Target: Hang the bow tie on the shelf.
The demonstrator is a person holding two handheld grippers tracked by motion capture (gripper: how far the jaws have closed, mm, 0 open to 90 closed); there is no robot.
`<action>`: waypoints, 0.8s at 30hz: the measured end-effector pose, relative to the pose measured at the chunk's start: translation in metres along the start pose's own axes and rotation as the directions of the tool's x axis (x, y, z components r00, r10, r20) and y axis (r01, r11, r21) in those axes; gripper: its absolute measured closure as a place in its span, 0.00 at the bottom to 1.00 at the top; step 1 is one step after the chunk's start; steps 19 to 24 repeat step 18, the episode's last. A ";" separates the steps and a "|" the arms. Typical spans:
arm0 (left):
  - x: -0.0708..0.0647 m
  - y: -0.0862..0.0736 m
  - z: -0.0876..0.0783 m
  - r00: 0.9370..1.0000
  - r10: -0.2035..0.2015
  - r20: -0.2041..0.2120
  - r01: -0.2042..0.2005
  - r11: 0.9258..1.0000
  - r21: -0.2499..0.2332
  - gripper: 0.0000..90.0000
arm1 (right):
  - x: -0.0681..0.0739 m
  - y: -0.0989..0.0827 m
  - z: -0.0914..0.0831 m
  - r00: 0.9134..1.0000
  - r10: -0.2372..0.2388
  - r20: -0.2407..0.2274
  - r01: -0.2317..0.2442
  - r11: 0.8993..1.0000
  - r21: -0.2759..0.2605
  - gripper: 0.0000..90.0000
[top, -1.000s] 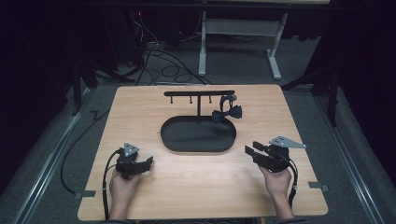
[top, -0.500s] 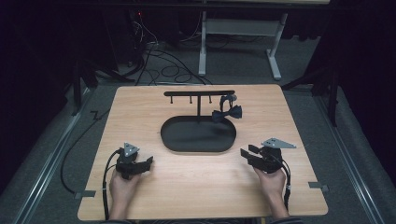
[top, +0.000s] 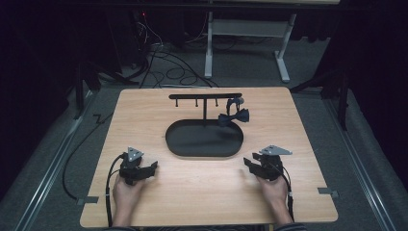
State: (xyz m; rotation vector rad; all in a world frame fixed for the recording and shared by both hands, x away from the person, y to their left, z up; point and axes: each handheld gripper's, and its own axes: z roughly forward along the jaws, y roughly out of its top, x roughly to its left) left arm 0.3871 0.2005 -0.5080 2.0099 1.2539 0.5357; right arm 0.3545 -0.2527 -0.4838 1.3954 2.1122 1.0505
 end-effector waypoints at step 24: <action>0.000 0.000 0.000 1.000 0.002 0.000 -0.002 1.000 0.002 0.30 | 0.007 -0.012 0.015 0.996 -0.068 0.053 0.065 0.996 0.056 0.53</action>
